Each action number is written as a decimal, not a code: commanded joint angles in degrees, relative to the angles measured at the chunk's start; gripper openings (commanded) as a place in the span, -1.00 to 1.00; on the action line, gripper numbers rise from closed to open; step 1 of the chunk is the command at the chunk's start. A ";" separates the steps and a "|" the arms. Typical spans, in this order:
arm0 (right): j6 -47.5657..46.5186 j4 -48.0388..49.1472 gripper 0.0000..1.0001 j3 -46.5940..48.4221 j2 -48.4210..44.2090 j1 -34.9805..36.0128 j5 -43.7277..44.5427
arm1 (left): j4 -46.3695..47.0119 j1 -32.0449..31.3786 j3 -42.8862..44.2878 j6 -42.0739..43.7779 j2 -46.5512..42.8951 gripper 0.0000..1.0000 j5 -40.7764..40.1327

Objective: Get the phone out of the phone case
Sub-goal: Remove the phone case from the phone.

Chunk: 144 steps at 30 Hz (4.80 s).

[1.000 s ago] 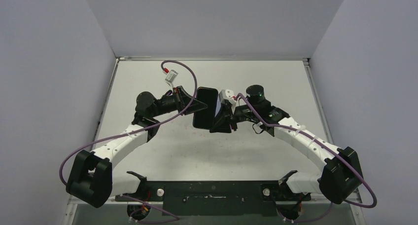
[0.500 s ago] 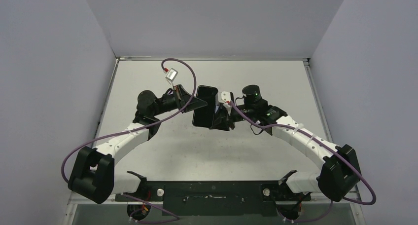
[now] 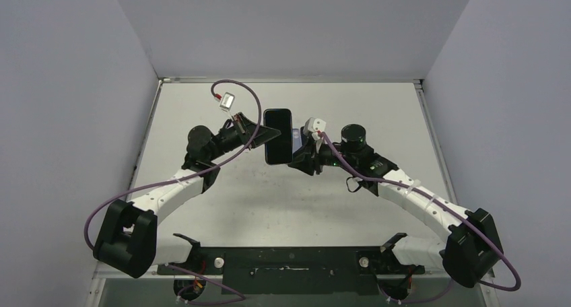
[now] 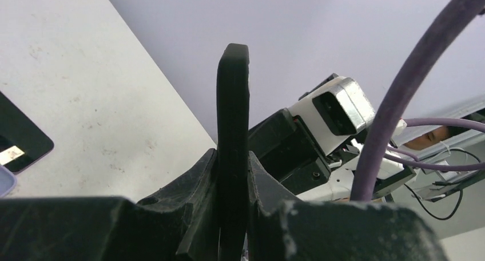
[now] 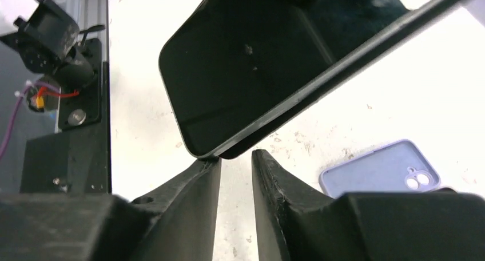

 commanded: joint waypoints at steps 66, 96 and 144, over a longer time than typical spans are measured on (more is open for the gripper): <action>58.54 11.86 0.07 -7.45 -9.67 -1.75 18.95 | 10.32 -3.82 -4.88 -6.58 1.49 -1.00 -22.47; 58.95 13.08 0.04 -6.98 -7.91 -1.63 17.34 | 12.79 -5.10 -4.81 -6.89 1.60 -1.00 -21.92; 63.87 26.01 -0.10 -9.32 1.30 -1.31 15.33 | 32.47 -17.43 -4.40 -19.31 9.10 -1.00 -27.40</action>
